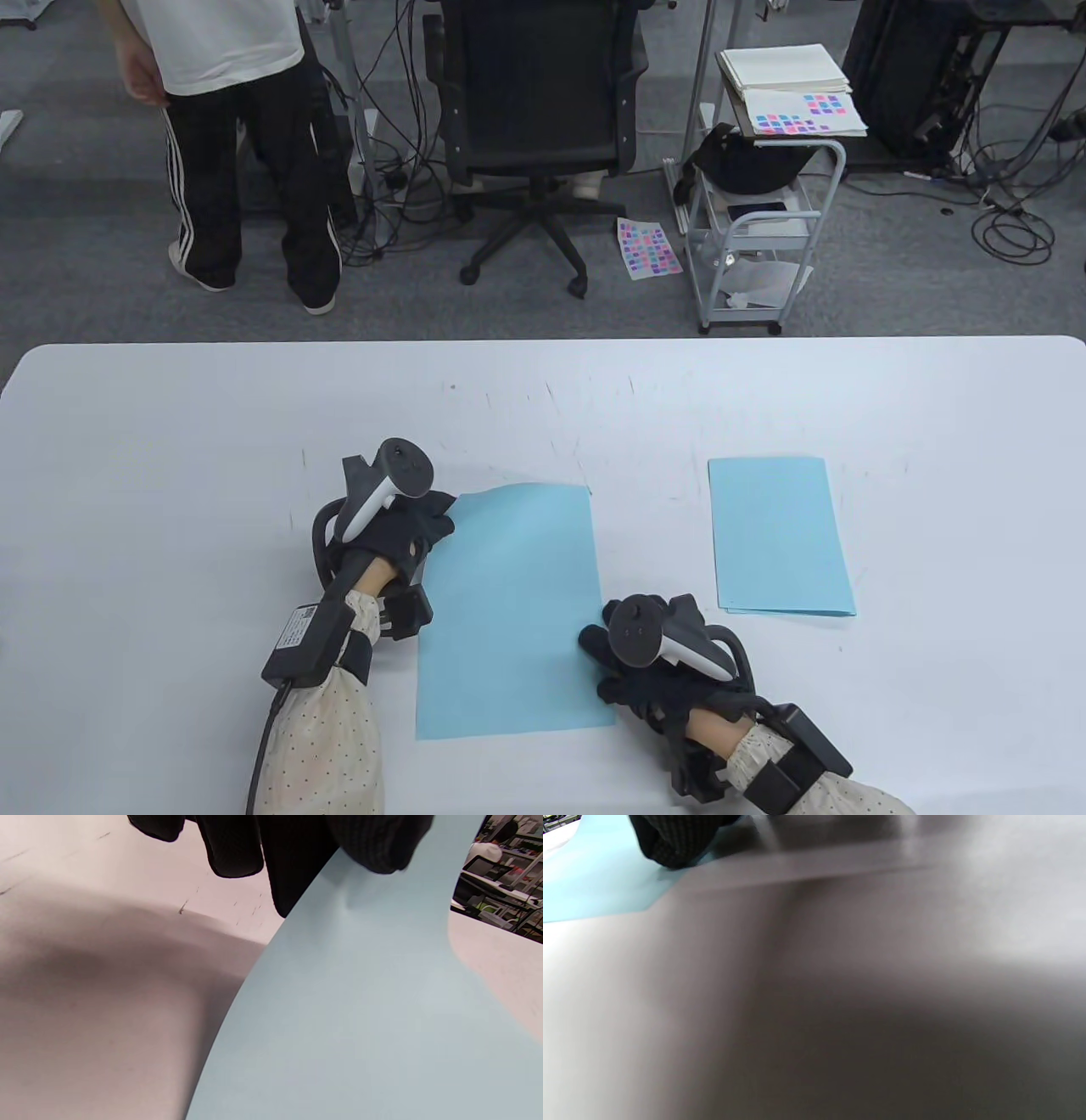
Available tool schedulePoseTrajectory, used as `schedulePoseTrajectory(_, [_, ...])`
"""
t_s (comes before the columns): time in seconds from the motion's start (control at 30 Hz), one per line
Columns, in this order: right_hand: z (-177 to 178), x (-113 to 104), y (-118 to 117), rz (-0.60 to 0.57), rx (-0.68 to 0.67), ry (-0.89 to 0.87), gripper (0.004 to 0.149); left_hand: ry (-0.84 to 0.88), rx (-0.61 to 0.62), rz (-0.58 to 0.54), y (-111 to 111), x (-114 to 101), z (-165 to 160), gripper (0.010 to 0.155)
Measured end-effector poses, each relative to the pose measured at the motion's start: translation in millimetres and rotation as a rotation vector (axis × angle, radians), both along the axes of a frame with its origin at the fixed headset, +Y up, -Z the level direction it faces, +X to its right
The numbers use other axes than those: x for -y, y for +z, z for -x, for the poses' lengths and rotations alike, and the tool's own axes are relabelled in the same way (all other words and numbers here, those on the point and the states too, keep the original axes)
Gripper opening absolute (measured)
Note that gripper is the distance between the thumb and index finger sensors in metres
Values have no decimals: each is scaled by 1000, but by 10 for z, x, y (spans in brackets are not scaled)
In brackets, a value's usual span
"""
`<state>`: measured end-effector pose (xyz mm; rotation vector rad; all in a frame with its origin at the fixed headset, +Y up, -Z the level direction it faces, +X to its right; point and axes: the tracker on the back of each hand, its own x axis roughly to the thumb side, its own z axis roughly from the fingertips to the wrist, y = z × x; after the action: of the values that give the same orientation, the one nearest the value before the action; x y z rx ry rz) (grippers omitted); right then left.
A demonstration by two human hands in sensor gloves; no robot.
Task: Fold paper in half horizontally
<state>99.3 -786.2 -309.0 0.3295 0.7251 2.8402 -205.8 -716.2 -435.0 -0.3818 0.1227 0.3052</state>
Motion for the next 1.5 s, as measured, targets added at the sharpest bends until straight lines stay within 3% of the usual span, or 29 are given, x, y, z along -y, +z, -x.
schedulePoseTrajectory(0.53, [-3, 13, 1, 34, 58, -14, 65, -53, 102, -45, 525, -25, 40, 42])
schedulePoseTrajectory(0.93, [-19, 18, -2, 52, 76, -32, 65, -138, 192, -8, 941, 195, 95, 43])
schedulePoseTrajectory(1.5, [-47, 16, -33, 62, 85, -56, 65, -269, 302, 21, 1207, 397, 4, 43])
